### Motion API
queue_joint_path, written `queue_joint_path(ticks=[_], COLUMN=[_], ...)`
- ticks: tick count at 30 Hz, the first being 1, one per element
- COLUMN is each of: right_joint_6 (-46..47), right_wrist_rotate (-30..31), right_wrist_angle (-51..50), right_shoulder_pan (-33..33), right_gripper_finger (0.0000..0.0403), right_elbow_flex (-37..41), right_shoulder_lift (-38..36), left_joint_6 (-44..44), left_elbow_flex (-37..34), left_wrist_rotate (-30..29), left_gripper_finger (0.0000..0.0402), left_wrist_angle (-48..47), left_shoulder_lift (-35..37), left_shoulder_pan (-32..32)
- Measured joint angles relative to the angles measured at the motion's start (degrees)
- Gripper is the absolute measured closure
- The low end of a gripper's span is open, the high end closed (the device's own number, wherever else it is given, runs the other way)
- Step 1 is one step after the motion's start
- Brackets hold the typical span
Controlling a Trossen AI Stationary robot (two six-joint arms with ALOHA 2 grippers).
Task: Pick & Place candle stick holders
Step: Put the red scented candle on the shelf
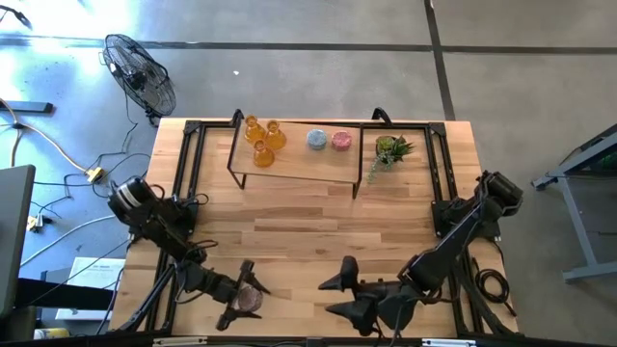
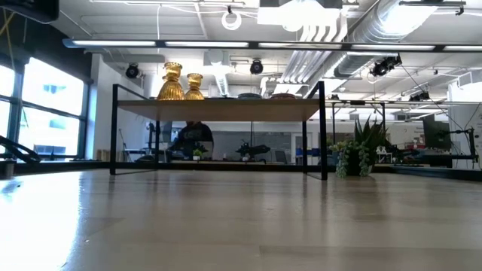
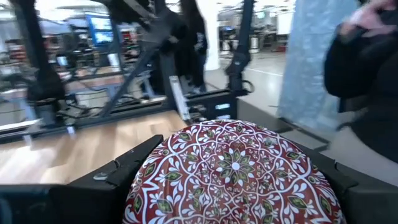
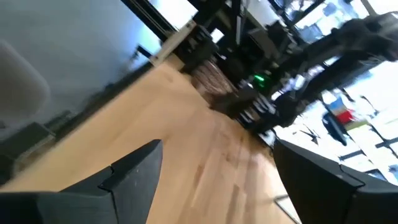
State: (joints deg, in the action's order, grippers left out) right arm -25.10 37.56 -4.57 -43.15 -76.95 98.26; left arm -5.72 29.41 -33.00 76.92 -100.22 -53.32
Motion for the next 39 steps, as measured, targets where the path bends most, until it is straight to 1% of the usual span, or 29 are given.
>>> queue_joint_path(ticks=[2, 4, 5, 7, 10, 14, 17, 19, 22, 24, 28, 33, 36, 39], right_joint_6=[-0.1, -0.3, -0.3, -0.6, -2.2, -9.1, -14.8, -17.5, -20.2, -21.9, -25.5, -27.8, -27.8, -27.7], right_wrist_rotate=[-3.1, -6.3, -7.4, -8.3, -8.6, -8.9, -6.5, -3.8, -0.2, 2.3, 6.9, 10.7, 13.0, 14.5], right_wrist_angle=[0.3, 0.3, 0.3, 0.4, 1.2, 5.4, 9.7, 12.7, 14.9, 16.2, 16.6, 16.4, 16.0, 15.9], right_shoulder_pan=[0.8, 2.1, 2.5, 3.6, 4.7, 4.9, 3.8, 2.7, 1.2, 0.2, -1.3, -1.6, -1.2, -0.6], right_gripper_finger=[0.0100, 0.0100, 0.0100, 0.0100, 0.0100, 0.0100, 0.0100, 0.0100, 0.0100, 0.0100, 0.0100, 0.0100, 0.0100, 0.0100], right_elbow_flex=[0.0, 0.0, 0.0, 0.0, 0.0, 0.0, 0.0, 0.0, 0.0, 0.0, -1.9, -4.7, -5.3, -5.4], right_shoulder_lift=[0.0, 0.0, 0.0, 0.0, 0.5, 3.3, 5.6, 6.7, 7.7, 8.0, 9.0, 11.1, 12.3, 12.6], left_joint_6=[0.0, -0.1, -0.1, 0.1, 1.1, 3.9, 3.5, 2.6, 1.4, 1.5, 6.9, 9.5, 10.1, 11.1], left_elbow_flex=[1.0, 2.3, 3.5, 6.0, 10.2, 17.1, 21.9, 24.7, 27.5, 28.9, 31.1, 31.5, 31.4, 31.4], left_wrist_rotate=[-1.1, -3.7, -4.7, -4.8, -0.2, 4.2, 6.2, 7.0, 6.9, 5.3, 1.5, 4.7, 5.7, 8.0], left_gripper_finger=[0.0127, 0.0127, 0.0127, 0.0127, 0.0127, 0.0127, 0.0127, 0.0127, 0.0127, 0.0127, 0.0127, 0.0127, 0.0127, 0.0127], left_wrist_angle=[-1.9, -4.4, -6.1, -11.0, -20.9, -35.7, -44.2, -47.3, -49.6, -50.2, -51.8, -51.3, -51.1, -51.0], left_shoulder_lift=[0.6, 1.1, 1.3, 1.6, 2.6, 4.6, 4.9, 4.9, 5.0, 5.0, 5.0, 5.0, 5.0, 4.9], left_shoulder_pan=[0.5, 0.5, 0.9, 1.7, 3.4, 5.6, 6.7, 7.2, 7.3, 7.8, 9.5, 12.3, 13.0, 13.7])
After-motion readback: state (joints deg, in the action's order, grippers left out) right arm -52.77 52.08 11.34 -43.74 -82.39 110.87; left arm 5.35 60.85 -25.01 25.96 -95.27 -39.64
